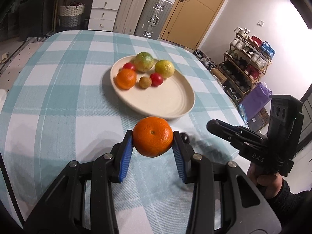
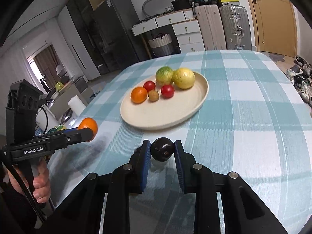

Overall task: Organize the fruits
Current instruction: 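Carry the orange and dark plum onto the plate and open both tools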

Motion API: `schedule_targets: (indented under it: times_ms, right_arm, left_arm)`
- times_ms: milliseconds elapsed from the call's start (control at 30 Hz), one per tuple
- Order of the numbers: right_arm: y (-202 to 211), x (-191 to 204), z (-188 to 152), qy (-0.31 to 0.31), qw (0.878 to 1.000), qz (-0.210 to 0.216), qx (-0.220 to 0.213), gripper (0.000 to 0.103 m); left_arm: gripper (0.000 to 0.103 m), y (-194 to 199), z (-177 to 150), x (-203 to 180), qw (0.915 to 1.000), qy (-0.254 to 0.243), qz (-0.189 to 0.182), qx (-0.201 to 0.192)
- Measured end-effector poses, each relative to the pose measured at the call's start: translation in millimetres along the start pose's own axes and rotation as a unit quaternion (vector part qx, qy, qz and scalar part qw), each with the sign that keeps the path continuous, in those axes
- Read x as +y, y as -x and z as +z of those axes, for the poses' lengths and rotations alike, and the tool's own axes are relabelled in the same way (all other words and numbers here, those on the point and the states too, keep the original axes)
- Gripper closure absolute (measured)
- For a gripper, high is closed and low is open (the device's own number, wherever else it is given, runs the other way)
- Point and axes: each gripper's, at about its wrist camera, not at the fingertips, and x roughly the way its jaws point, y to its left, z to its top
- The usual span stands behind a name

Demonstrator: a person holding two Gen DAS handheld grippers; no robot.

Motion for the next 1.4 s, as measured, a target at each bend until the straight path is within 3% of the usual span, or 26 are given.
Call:
schedule_targets:
  times_ms: [600,1400]
  right_arm:
    - [-24,-22,63,-0.007,0.999,0.028,-0.027,0.078]
    - [-66,-46,90,-0.03,0.999,0.039,-0.002,0.078]
  left_arm:
    - [0.067,-73,70,-20,0.9996,-0.018,-0.003,0.02]
    - [0.067,-123,97,-27,0.9985,-0.031,-0.003,0.044]
